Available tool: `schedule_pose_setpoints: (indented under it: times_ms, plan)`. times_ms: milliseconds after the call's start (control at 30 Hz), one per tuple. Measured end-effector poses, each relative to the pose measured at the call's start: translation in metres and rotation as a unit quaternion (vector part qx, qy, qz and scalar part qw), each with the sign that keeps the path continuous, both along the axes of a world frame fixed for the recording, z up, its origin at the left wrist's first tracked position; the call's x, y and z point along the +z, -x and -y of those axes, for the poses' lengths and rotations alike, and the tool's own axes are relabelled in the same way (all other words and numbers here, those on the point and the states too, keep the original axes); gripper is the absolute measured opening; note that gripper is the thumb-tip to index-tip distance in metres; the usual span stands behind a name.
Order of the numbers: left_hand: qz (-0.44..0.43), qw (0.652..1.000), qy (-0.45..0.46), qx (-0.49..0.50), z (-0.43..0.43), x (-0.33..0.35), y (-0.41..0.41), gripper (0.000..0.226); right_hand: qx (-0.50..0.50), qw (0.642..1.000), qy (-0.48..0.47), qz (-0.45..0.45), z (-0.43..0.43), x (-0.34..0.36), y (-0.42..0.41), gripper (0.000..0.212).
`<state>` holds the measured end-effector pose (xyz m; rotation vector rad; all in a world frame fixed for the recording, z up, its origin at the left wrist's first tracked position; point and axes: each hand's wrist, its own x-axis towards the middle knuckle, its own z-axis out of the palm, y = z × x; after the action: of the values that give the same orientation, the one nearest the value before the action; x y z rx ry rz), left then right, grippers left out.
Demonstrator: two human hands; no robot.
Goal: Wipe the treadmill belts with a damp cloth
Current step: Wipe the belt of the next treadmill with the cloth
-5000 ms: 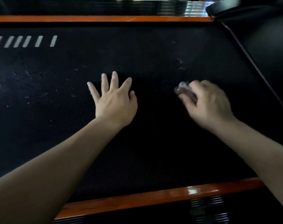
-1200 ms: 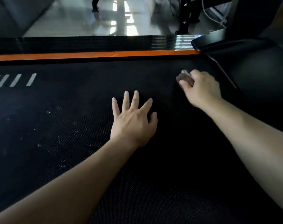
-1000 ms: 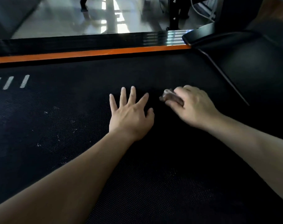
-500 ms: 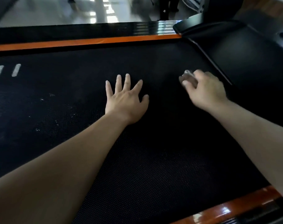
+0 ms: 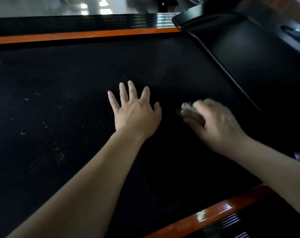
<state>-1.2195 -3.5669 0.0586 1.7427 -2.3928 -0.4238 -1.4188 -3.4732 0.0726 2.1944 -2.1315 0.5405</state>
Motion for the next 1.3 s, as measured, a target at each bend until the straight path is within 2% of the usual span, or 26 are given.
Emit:
schedule_pose_setpoints:
  times_ms: [67,100,167,233,267,333,433,500,600,633,700,800,967,1067,1167,1233,1300]
  plan:
    - [0.005,1.0,0.01,-0.004,-0.001,-0.003,-0.002,0.066,0.052,0.997,-0.05,0.011,-0.012,0.001,0.004,0.034]
    - [0.006,1.0,0.012,-0.004,0.0,-0.003,-0.002,0.066,0.036,0.999,-0.035,-0.008,-0.005,0.0,0.014,0.035]
    - [0.008,1.0,0.011,-0.007,0.0,-0.004,-0.002,0.066,-0.065,0.997,-0.001,-0.036,0.026,0.003,0.042,0.041]
    - [0.007,1.0,0.013,-0.006,-0.001,-0.004,-0.001,0.065,-0.17,0.985,-0.009,-0.015,0.044,0.007,0.054,0.041]
    - [0.005,1.0,0.016,-0.006,-0.002,-0.004,0.0,0.065,-0.169,0.985,0.006,-0.02,0.044,0.004,0.052,0.042]
    - [0.006,1.0,0.021,-0.005,-0.002,-0.004,0.0,0.065,-0.096,0.994,0.027,-0.039,0.032,0.0,0.035,0.04]
    - [0.007,1.0,0.022,-0.008,-0.003,-0.004,-0.002,0.066,0.007,0.999,-0.031,0.005,0.016,-0.002,0.024,0.036]
    - [0.006,1.0,0.019,-0.012,-0.002,-0.004,-0.001,0.067,-0.031,0.999,0.004,-0.012,0.045,0.0,0.041,0.042]
    - [0.0,1.0,0.018,-0.009,-0.003,-0.003,-0.001,0.066,-0.174,0.985,-0.002,0.007,0.091,0.012,0.059,0.036]
    - [-0.002,1.0,0.019,-0.007,-0.003,-0.003,-0.001,0.066,-0.166,0.986,0.005,0.006,0.099,0.01,0.053,0.035]
    - [-0.007,1.0,0.02,-0.004,-0.003,-0.004,0.0,0.066,-0.09,0.996,0.014,-0.009,0.098,0.002,0.03,0.035]
    - [-0.015,1.0,0.017,-0.002,-0.002,-0.003,0.0,0.065,-0.002,1.0,-0.023,0.013,0.093,0.0,0.021,0.035]
    - [-0.02,1.0,0.003,0.001,-0.002,-0.001,0.001,0.065,-0.131,0.99,0.005,-0.045,0.154,0.013,0.052,0.038]
    - [-0.023,1.0,-0.005,0.01,0.0,0.006,0.002,0.059,-0.049,0.996,-0.002,-0.07,0.155,0.007,0.03,0.034]
    - [-0.005,0.999,0.012,0.039,0.01,0.018,0.009,0.047,0.027,0.999,-0.038,-0.023,0.15,0.006,0.028,0.033]
    - [-0.017,0.998,0.015,0.065,0.023,0.025,0.018,0.043,-0.006,0.999,-0.04,-0.023,0.174,0.009,0.046,0.032]
    - [-0.038,0.997,0.005,0.063,0.035,0.026,0.03,0.045,-0.101,0.994,-0.035,0.003,0.202,0.015,0.063,0.031]
